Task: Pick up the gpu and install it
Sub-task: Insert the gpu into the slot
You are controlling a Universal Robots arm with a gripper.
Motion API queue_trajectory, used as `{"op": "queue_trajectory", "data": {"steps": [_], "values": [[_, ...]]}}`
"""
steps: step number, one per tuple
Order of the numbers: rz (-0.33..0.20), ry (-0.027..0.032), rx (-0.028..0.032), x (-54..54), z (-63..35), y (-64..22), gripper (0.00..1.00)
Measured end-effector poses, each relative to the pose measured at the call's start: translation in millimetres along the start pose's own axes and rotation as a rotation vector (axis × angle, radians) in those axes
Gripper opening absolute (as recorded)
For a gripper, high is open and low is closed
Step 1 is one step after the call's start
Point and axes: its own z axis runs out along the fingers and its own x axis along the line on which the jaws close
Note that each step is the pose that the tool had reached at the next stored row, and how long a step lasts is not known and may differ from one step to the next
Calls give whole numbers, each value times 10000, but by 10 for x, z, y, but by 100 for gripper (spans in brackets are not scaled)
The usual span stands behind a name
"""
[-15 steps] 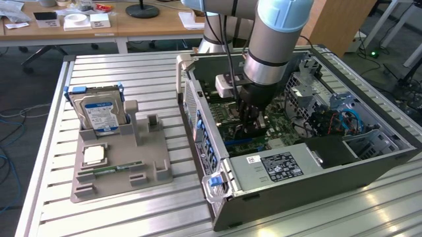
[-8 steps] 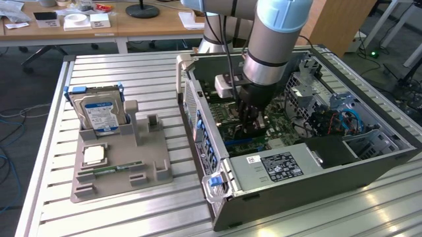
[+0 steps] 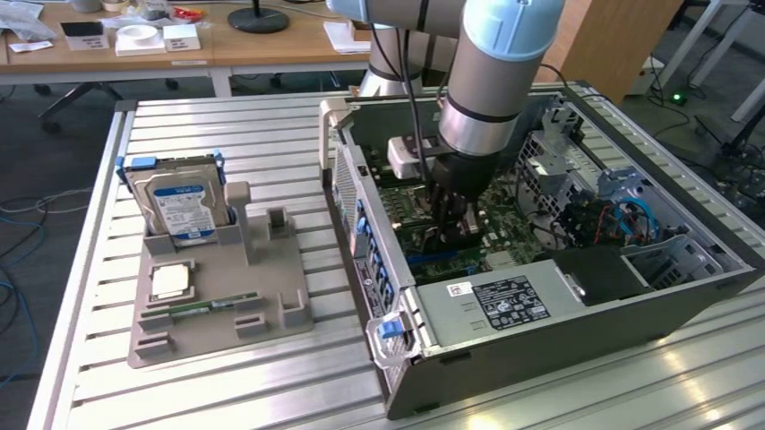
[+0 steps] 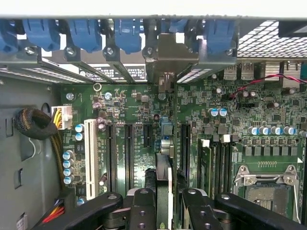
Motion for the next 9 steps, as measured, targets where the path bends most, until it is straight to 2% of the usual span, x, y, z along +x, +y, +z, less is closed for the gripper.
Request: {"op": "queue_trajectory", "data": {"steps": [9], "values": [[2,0,0,0,27,2,26]]}}
